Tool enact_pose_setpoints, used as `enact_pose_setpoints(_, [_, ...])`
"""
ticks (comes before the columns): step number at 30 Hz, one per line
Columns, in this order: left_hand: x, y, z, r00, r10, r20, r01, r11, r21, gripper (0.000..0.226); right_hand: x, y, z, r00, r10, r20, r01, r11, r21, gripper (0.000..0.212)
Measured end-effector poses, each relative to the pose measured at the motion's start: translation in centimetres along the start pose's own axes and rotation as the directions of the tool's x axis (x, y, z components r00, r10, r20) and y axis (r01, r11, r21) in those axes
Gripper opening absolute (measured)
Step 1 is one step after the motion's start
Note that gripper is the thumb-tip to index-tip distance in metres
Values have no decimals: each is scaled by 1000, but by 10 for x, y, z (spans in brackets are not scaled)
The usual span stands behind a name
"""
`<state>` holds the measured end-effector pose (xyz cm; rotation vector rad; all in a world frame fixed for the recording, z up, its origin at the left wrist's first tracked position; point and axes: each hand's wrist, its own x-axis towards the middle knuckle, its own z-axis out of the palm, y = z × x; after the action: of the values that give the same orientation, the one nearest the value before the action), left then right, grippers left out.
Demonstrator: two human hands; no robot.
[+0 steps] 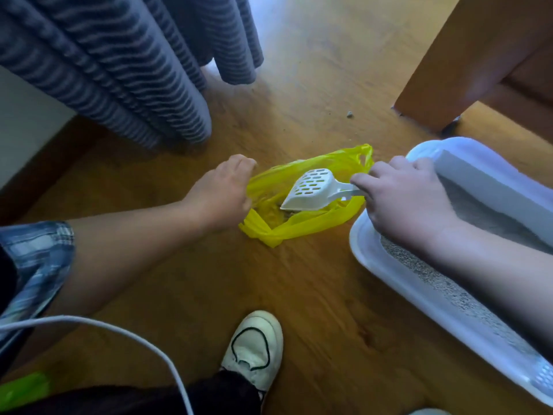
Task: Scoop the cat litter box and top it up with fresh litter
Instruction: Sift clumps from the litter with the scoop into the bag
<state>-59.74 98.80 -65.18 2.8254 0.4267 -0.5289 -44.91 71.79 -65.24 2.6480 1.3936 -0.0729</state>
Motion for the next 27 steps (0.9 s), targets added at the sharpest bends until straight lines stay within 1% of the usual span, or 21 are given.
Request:
enact_pose_setpoints(4, [-1, 5, 1, 999, 32, -1, -32, 999, -6, 61, -2, -5, 3, 998, -30, -50, 29, 999, -12, 36])
enact_pose_setpoints(8, [1, 17, -1, 996, 86, -31, -85, 996, 7, 59, -8, 2, 4, 998, -10, -63, 12, 1000, 22, 36])
enact_pose_setpoints(10, [2, 22, -1, 993, 106, -43, -105, 994, 6, 59, -11, 4, 2, 998, 14, -55, -10, 998, 66, 35])
enact_pose_setpoints(14, [10, 35, -2, 986, 137, -100, -142, 989, -46, 69, -18, 17, -8, 992, 119, -50, -104, 965, 243, 25])
enact_pose_setpoints(17, [25, 58, -8, 967, 182, -180, -196, 978, -65, 70, -29, 43, -16, 967, 245, -70, -199, 899, 391, 14])
enact_pose_setpoints(18, [30, 69, -10, 963, 188, -194, -205, 976, -73, 69, -36, 53, -16, 957, 282, -73, -228, 880, 418, 13])
enact_pose_setpoints(20, [38, 95, -12, 964, 203, -168, -221, 971, -90, 68, -55, 73, -15, 932, 357, -66, -290, 841, 456, 22])
enact_pose_setpoints(21, [42, 110, -10, 959, 241, -148, -255, 963, -86, 67, -68, 81, -14, 913, 405, -49, -328, 801, 501, 24])
enact_pose_setpoints(22, [44, 124, -7, 946, 296, -135, -307, 949, -74, 66, -80, 89, -14, 885, 464, -16, -378, 739, 558, 23])
enact_pose_setpoints(24, [50, 153, 1, 904, 409, -126, -417, 907, -51, 60, -102, 104, -10, 811, 581, 70, -489, 606, 627, 12])
enact_pose_setpoints(25, [53, 167, 3, 882, 455, -124, -463, 885, -47, 56, -114, 111, -8, 777, 621, 103, -533, 563, 632, 7])
enact_pose_setpoints(27, [60, 196, 8, 831, 541, -129, -549, 835, -33, 50, -137, 126, -8, 727, 673, 138, -594, 516, 617, 12])
